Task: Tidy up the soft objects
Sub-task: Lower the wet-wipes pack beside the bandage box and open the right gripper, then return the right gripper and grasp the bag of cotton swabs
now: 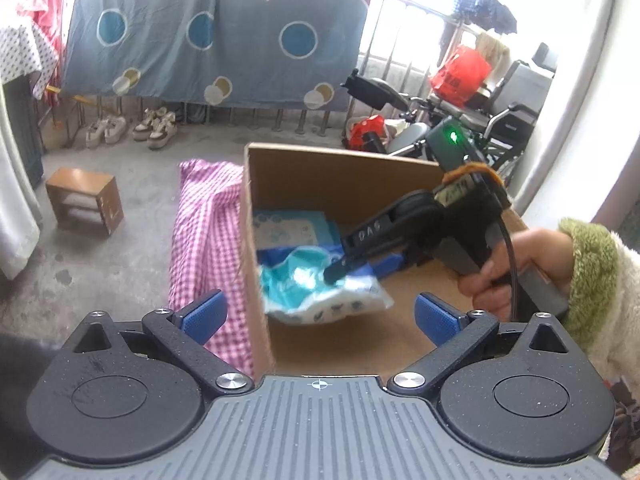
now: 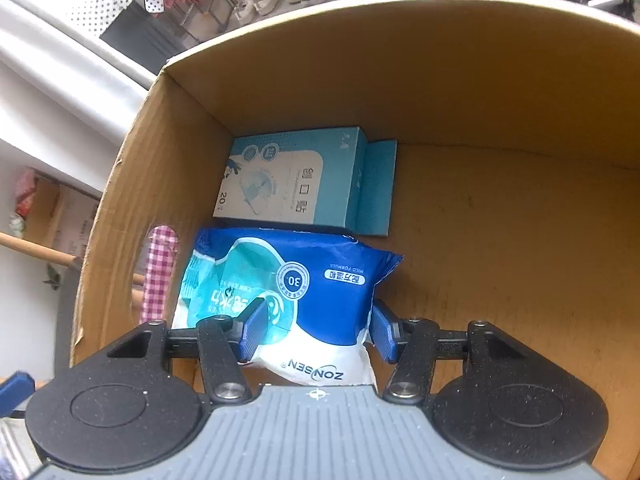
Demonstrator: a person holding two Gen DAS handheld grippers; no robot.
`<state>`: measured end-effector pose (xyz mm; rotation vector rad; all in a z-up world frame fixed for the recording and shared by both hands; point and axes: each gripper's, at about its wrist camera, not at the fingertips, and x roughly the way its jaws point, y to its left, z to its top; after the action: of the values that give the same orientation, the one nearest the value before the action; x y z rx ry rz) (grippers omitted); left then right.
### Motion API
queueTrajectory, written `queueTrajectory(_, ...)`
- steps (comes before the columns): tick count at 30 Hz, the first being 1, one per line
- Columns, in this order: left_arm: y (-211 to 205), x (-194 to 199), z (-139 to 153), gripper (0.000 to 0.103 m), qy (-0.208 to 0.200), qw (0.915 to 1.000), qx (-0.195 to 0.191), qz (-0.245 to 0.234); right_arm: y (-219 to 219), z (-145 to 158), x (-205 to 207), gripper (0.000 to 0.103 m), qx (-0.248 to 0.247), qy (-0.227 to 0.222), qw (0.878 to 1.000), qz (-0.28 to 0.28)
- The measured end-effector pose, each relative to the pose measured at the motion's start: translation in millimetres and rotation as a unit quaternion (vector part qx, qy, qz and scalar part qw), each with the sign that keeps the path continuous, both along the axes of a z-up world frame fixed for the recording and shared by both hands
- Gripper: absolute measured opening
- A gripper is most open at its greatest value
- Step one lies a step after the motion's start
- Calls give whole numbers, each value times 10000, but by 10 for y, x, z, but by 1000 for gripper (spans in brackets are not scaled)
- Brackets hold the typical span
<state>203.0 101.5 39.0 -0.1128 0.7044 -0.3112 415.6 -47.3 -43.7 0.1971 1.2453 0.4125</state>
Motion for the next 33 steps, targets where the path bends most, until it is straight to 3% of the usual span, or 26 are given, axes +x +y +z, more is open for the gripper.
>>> queueTrajectory(6, 162, -93, -73, 101, 120, 9997, -185, 122, -103, 25, -46, 59, 45, -3, 9998, -173)
queueTrajectory(10, 230, -215, -41, 102, 22, 9994, -282, 196, -245, 248, -225, 59, 227, -297, 9989, -298)
queueTrajectory(16, 406, -399, -16, 103, 81, 9973, -703, 184, -571, 879, -936, 63, 845, -1051, 9904, -299)
queueTrajectory(20, 478, -552, -19, 103, 184, 9956, -906, 122, -749, 1132, -1558, 67, 1305, -1425, 9810, -188)
queueTrajectory(25, 434, -824, -113, 103, 137, 9968, -786, -81, -761, 908, -2212, 67, 1594, -1284, 9788, -86)
queueTrajectory(29, 302, -935, -329, 102, 501, 9971, -558, -135, -653, 568, -2503, 62, 1508, -1076, 9825, -212)
queueTrajectory(33, 169, -962, -577, 91, 867, 9947, -482, -282, -544, 226, -2607, 57, 1353, -807, 9866, -425)
